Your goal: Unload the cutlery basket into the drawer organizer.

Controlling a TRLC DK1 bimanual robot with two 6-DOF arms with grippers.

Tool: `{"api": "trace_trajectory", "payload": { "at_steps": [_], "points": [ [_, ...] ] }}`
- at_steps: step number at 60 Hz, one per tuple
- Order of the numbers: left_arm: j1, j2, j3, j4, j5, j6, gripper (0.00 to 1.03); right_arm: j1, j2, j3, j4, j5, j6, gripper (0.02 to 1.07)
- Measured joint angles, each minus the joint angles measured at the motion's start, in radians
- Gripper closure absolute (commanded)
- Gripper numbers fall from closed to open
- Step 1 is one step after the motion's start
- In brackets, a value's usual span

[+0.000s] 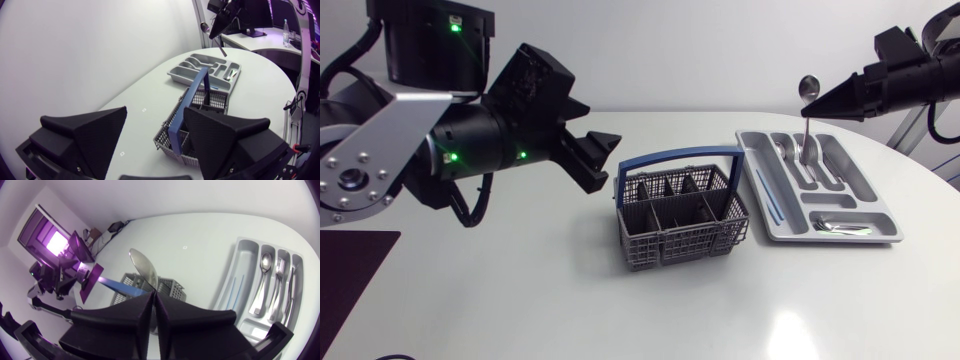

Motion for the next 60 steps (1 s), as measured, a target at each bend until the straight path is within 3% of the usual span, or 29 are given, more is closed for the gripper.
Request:
{"api": "trace_trajectory", "payload": {
  "at_steps": [8, 23, 30, 60],
  "points": [
    [0.001, -0.024, -0.036, -0.029, -0.005, 0.022, 0.16, -0.052, 0.035, 0.014, -0.106, 0.110, -0.259, 0.96],
    [0.011, -0.060, -0.075, -0.068, -0.011, 0.051, 0.14, -0.154, 0.044, -0.023, -0.102, 0.410, -0.646, 0.95],
    [-0.005, -0.067, -0.100, -0.093, -0.027, 0.060, 0.13, -0.195, 0.058, -0.091, 0.002, 0.543, -0.793, 0.96],
    [-0.047, -0.105, -0.121, -0.173, -0.061, 0.084, 0.11, -0.168, 0.099, -0.356, 0.421, 0.902, -1.181, 0.98]
  ]
}}
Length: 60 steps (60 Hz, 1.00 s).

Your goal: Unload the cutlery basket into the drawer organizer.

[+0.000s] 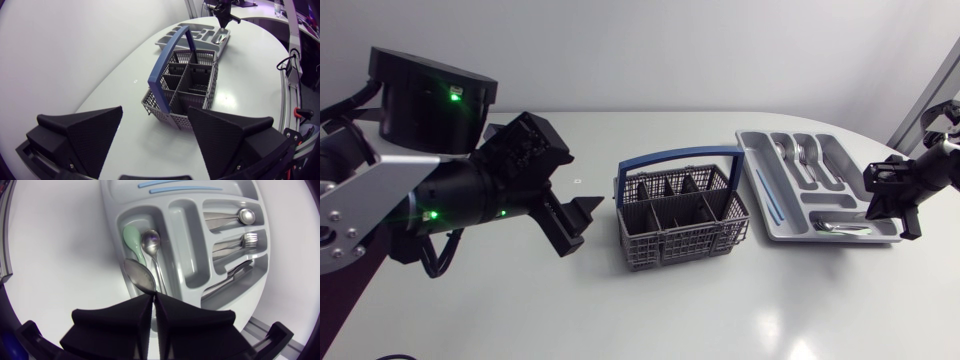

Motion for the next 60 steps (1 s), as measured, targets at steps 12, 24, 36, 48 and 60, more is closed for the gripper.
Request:
{"api": "trace_trajectory", "payload": {
  "at_steps": [12, 24, 36, 48, 60],
  "points": [
    [-0.002, -0.007, 0.000, -0.010, -0.003, 0.002, 0.11, 0.034, 0.000, -0.053, 0.048, 0.059, -0.087, 0.94],
    [-0.004, -0.012, -0.003, -0.011, -0.003, 0.002, 0.11, 0.060, -0.003, -0.056, 0.158, -0.010, -0.050, 0.28],
    [-0.005, -0.032, -0.020, -0.010, -0.003, 0.002, 0.11, 0.056, -0.060, -0.056, 0.157, -0.137, 0.050, 0.17],
    [-0.005, -0.030, -0.077, 0.048, -0.003, 0.001, 0.11, 0.126, -0.232, -0.094, 0.166, -0.217, 0.336, 0.15],
    [-0.005, 0.077, -0.091, 0.121, -0.003, -0.010, 0.11, 0.320, -0.297, -0.292, 0.271, -0.253, 0.634, 0.15]
  ]
}}
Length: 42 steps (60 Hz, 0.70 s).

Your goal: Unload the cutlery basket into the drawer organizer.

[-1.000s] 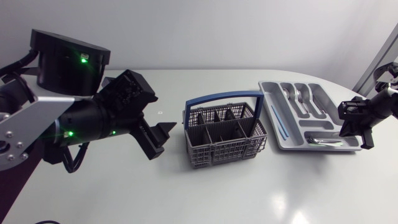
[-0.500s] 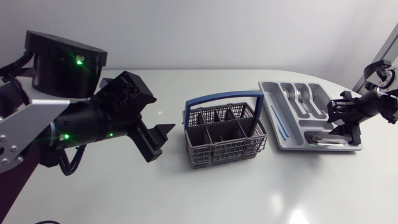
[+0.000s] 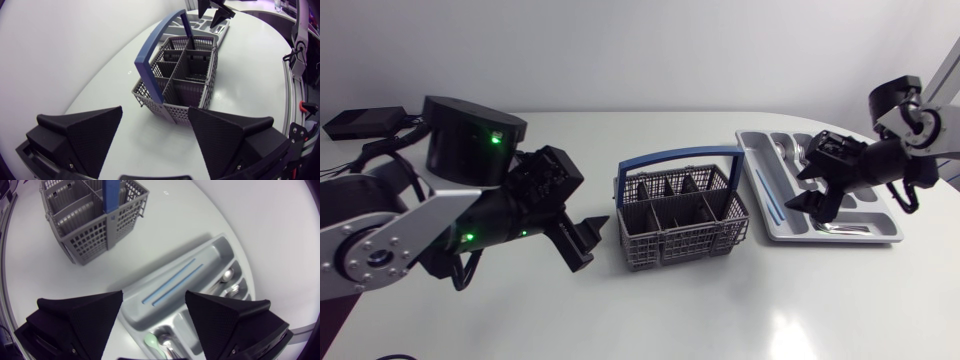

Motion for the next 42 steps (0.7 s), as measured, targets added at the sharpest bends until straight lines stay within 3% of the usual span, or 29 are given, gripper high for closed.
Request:
{"api": "trace_trajectory", "payload": {
  "at_steps": [10, 27, 42],
  "points": [
    [0.000, 0.105, -0.013, 0.062, 0.000, -0.004, 0.11, 0.111, 0.000, -0.095, 0.103, 0.004, 0.155, 0.15],
    [0.008, 0.199, -0.016, 0.134, -0.001, -0.003, 0.10, 0.273, -0.028, -0.120, 0.121, 0.079, 0.286, 0.15],
    [0.148, 0.199, -0.039, 0.185, 0.044, 0.016, 0.10, 0.420, -0.042, -0.127, 0.125, 0.165, 0.372, 0.15]
  ]
}}
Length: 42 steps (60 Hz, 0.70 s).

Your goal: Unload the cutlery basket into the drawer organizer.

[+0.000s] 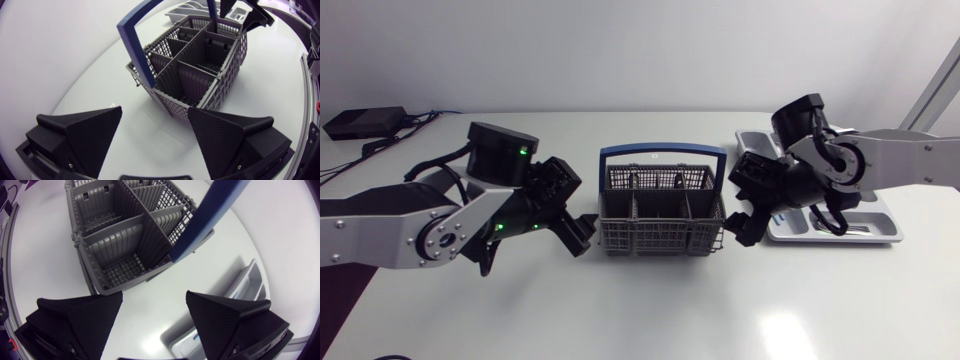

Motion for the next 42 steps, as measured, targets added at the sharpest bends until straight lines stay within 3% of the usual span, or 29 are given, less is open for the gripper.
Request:
{"api": "trace_trajectory", "payload": {
  "at_steps": [20, 42],
  "points": [
    [0.178, 0.000, -0.019, 0.022, 0.123, 0.068, 0.10, 0.111, 0.099, 0.029, 0.050, 0.051, 0.095, 0.14],
    [0.192, -0.001, -0.045, 0.014, 0.169, 0.086, 0.10, 0.114, 0.188, 0.126, 0.103, 0.087, 0.148, 0.13]
  ]
}}
